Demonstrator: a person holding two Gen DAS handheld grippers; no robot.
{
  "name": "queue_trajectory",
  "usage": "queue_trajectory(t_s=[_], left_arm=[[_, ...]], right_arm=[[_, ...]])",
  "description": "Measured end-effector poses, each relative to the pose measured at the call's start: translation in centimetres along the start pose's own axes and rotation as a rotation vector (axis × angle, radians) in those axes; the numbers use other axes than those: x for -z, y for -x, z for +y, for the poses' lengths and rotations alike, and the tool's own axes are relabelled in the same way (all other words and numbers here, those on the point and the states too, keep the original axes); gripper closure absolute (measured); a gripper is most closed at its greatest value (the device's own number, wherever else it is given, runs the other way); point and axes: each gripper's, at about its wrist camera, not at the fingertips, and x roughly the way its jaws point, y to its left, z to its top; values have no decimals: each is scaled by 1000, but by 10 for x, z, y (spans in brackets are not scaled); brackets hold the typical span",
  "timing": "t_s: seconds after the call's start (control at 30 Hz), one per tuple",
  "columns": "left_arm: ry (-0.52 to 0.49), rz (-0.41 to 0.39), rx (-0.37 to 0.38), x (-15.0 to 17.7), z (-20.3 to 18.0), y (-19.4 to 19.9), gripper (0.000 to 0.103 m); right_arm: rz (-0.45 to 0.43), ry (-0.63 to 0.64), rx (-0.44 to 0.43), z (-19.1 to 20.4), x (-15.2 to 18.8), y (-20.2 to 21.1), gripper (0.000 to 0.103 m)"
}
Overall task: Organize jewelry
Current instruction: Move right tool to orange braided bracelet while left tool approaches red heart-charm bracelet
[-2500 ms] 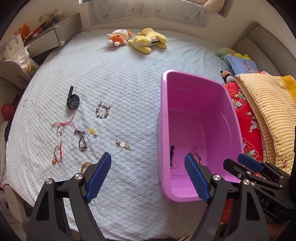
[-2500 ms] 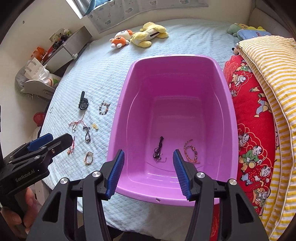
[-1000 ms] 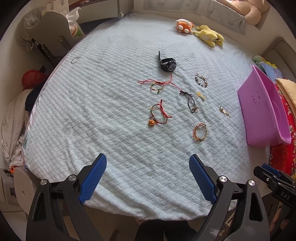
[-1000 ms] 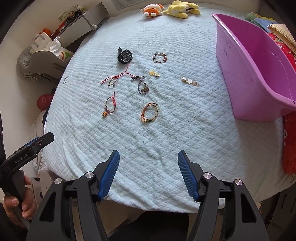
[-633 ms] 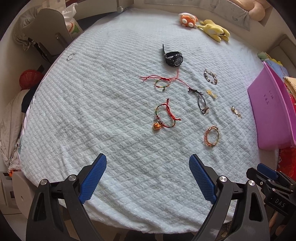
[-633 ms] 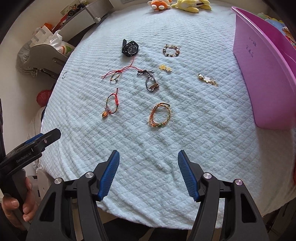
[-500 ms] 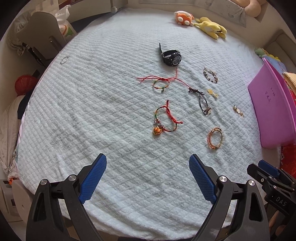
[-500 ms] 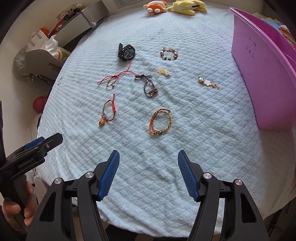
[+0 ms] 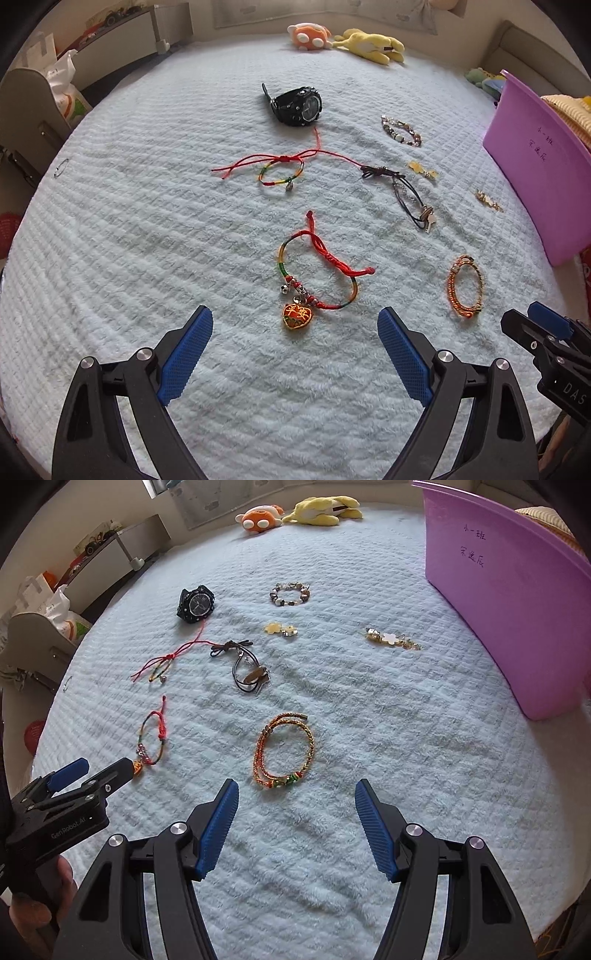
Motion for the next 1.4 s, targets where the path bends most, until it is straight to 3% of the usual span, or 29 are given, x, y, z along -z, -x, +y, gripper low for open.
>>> queue_trajectory(t_s=[0.37,0.6,1.03,1.33,1.4], left_arm=[[12,-33,-6,16,-1,-36,14],[16,-75,-35,13,-6,-45,11],[30,-105,-41,-6,-6,-59,7],[3,-119,-31,-6,-15,-55,34],[1,-120,-15,-5,-16,-54,45]], right_arm=[[-82,72,28,16,18,-45,40],[-142,101,54,20,16,-50,40],[-157,131,82,27,9,-59,44],[-154,171,99,35,9,-62,59],[-152,179,93,36,9,-61,67]])
